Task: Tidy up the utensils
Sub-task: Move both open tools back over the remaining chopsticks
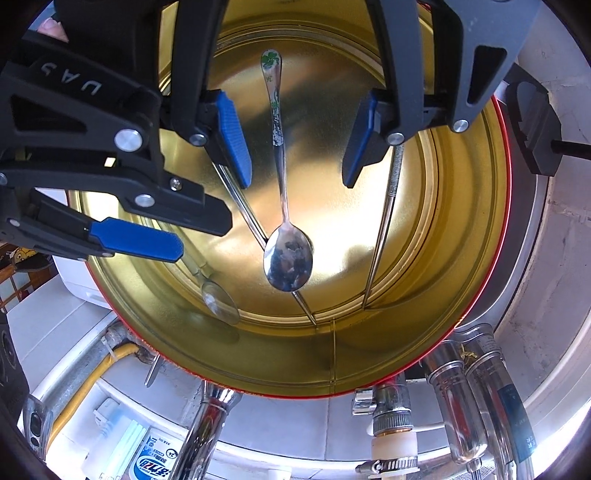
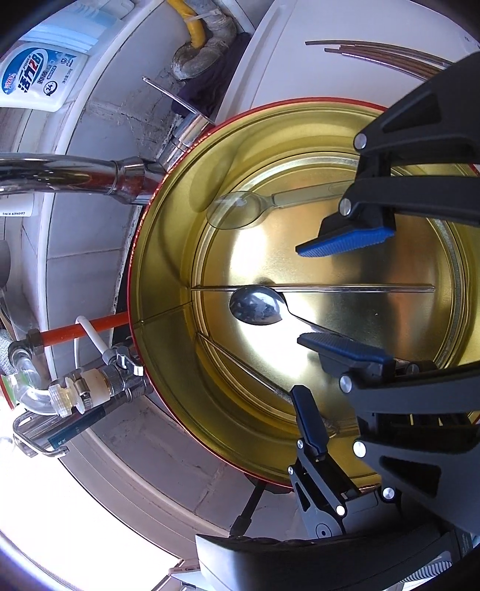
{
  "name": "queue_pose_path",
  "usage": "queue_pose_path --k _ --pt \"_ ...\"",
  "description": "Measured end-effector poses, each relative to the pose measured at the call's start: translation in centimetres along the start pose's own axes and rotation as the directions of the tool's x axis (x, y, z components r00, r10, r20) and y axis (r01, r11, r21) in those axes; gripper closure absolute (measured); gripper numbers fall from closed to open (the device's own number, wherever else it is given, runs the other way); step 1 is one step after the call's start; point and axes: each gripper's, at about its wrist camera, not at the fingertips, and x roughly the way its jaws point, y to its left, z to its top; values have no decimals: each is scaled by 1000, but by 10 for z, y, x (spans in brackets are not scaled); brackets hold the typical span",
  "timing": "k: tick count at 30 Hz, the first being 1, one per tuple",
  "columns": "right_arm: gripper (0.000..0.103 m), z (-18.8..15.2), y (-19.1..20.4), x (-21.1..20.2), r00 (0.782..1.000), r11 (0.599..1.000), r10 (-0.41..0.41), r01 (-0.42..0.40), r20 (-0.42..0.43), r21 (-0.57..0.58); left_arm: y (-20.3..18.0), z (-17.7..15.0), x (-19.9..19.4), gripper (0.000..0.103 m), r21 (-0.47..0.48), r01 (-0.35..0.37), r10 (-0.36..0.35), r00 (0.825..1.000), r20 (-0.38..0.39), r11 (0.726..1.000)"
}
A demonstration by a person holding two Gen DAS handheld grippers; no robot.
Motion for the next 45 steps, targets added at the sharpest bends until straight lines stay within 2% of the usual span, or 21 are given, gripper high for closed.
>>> queue_pose_path --k 8,10,12,15,23,31,38,42,45 --pt "59 -9 3 -24 999 1000 -8 8 50 -9 -5 -11 -21 51 4 -13 12 999 41 1000" --pt "50 -12 5 -33 997 1000 -12 12 76 -7 -6 -15 -30 45 -1 -14 15 998 68 1000" --pt "25 -18 4 -45 992 1000 -19 19 122 8 -6 -19 -42 32 -8 -11 12 994 111 1000" --pt "12 -26 -1 -66 977 999 -31 21 211 48 -8 -27 -58 26 -23 3 1 986 169 1000" --pt "11 -56 -35 -112 941 984 -28 -33 336 174 -34 -44 -81 24 -5 53 -51 969 243 999" --pt "11 -108 -84 -152 920 964 -105 0 377 266 -100 -56 -88 24 87 88 -107 963 246 992" --pt "11 -151 -140 -189 899 926 -205 50 386 375 -160 -68 -84 24 179 140 -179 959 221 974" --pt "11 -168 -168 -198 901 899 -239 64 363 433 -188 -70 -74 24 222 146 -190 964 188 964" --pt "11 -176 -184 -195 915 889 -242 75 323 452 -203 -72 -67 24 247 163 -206 966 158 955"
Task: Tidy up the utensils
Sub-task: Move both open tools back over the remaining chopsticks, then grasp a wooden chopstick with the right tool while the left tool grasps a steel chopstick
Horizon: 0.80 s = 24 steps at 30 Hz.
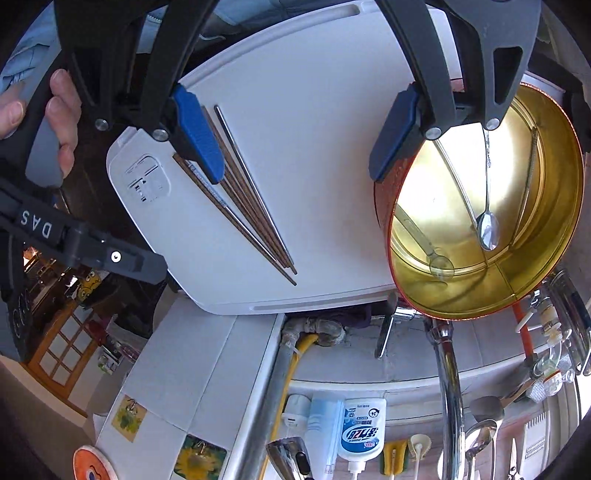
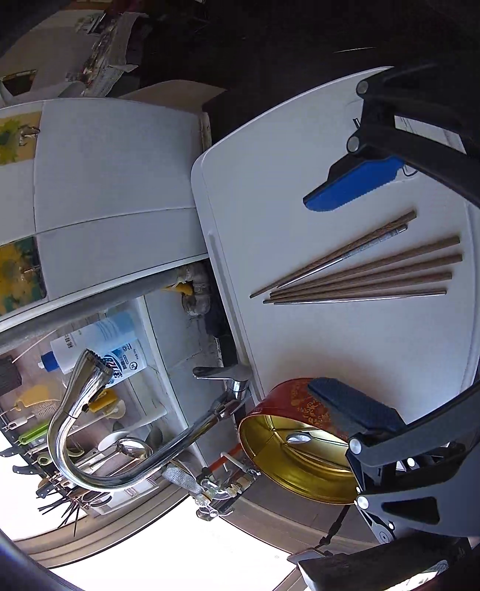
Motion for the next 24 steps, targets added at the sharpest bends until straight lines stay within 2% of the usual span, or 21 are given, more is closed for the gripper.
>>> queue_pose_path --k 8,11,13,14,15,19,24 --pt "11 -7 -26 29 994 999 -33 28 -100 -46 -30 -5 42 24 78 19 -14 998 -69 997" --pt "12 -9 -30 44 990 995 -47 34 -134 -95 -35 -5 63 24 93 -4 12 996 -92 996" --pt "26 -9 -30 56 986 989 -56 33 -157 -145 -35 -5 73 26 98 -23 33 995 -95 995" --pt "37 -9 -30 63 983 985 -60 30 -175 -170 -34 -5 78 33 97 -32 42 994 -102 995" --pt "43 -9 -31 70 979 982 -64 27 -194 -186 -33 -5 83 36 92 -35 46 993 -113 995" --pt "52 -11 -37 91 969 974 -65 10 -238 -226 -28 -5 100 36 64 -54 63 987 -145 996" --pt "53 -15 -34 103 965 945 -74 -13 -253 -328 -27 -3 109 36 65 -75 84 986 -145 995"
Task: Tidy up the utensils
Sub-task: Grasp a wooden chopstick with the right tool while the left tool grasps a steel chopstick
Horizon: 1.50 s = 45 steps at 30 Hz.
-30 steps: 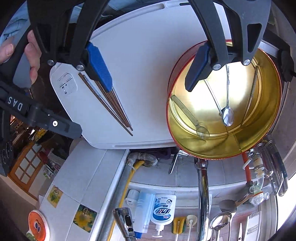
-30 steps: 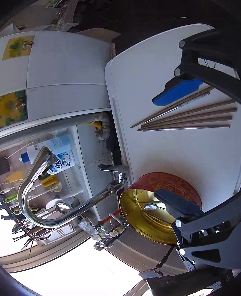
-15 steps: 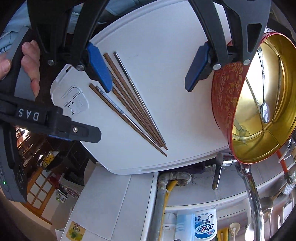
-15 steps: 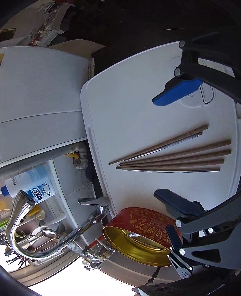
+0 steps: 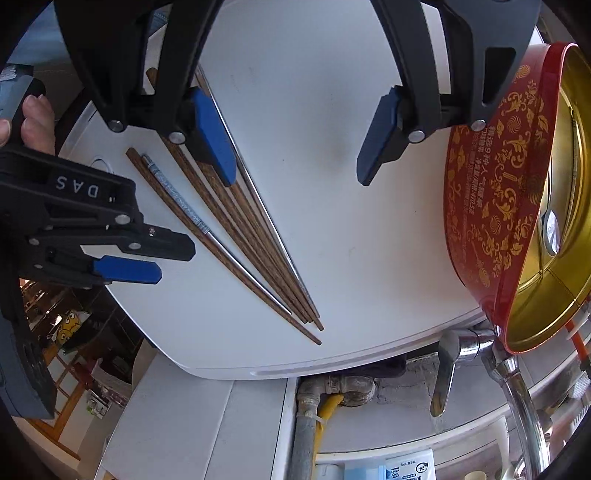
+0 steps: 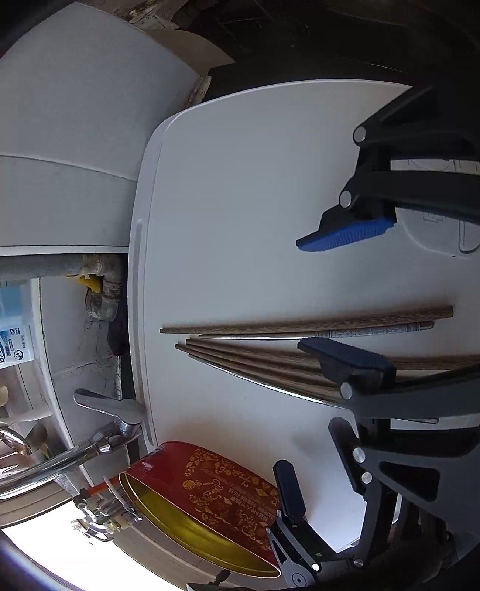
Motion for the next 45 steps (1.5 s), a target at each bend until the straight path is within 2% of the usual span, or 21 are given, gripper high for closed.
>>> queue_pose_path --k 9,24,32,33,34,35,36,40,45 --pt "56 -5 6 11 999 994 -7 3 -32 -111 -4 1 14 36 5 -32 33 999 -19 999" --pt "57 -2 1 9 1000 993 -16 13 -22 -119 -4 7 18 36 1 -38 38 999 -26 999" --pt "62 1 16 19 999 980 -38 32 -28 -197 -2 10 21 36 2 -59 59 998 -24 998" --pt "67 1 16 20 999 980 -34 27 -29 -197 -3 10 22 40 8 -63 63 998 -25 998" --pt "74 0 16 20 999 981 -13 6 -35 -195 -4 10 20 49 16 -71 71 997 -19 997" --pt "96 -1 17 19 999 981 8 -16 -42 -192 -5 10 18 76 22 -65 65 998 -14 998" --pt "96 -2 17 18 999 982 9 -19 -53 -188 -5 10 17 96 16 -42 43 999 -23 999" --pt "96 -3 13 17 997 989 32 -41 -64 -145 5 11 16 97 -53 9 -11 999 -38 999" --pt "96 -3 13 16 998 991 13 -20 -57 -129 4 9 15 98 -70 10 -13 999 -51 998"
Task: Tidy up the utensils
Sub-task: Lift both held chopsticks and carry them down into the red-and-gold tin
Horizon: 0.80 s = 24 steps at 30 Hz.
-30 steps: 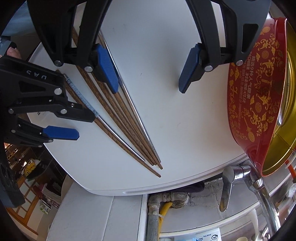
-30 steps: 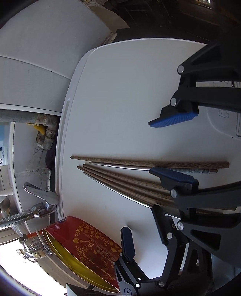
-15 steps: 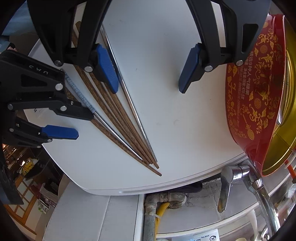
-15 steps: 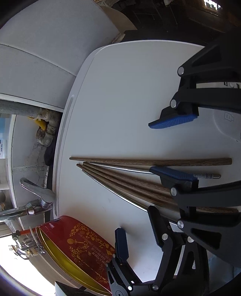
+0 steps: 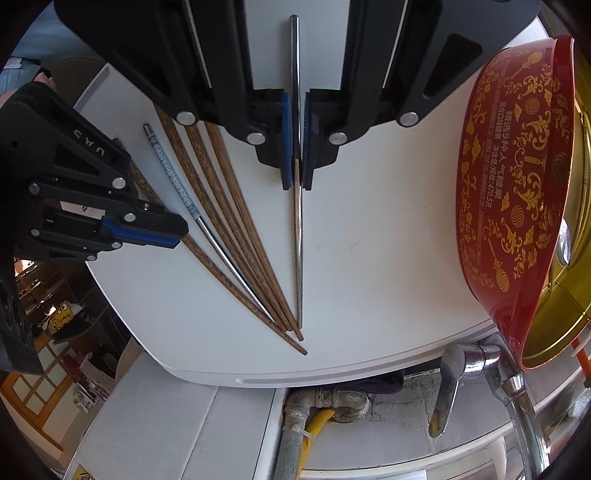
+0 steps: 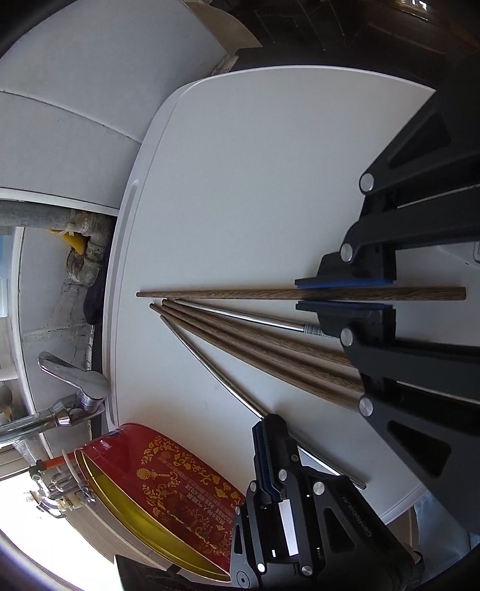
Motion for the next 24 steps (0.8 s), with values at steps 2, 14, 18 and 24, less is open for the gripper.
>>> queue_pose_path --k 2,14,18,24 --pt "96 -1 -3 -7 1000 1000 -2 2 14 23 3 -2 -4 98 -24 12 -12 1000 3 1000" --pt "96 -9 15 -74 985 997 64 -68 158 21 5 -12 -66 98 -50 54 -48 992 118 997" --pt "96 -5 35 -93 974 995 100 -100 202 -13 16 -21 -97 98 -83 46 -32 985 169 995" --pt "96 7 77 -113 949 980 196 -178 248 -93 51 -46 -148 98 -165 -9 51 968 247 986"
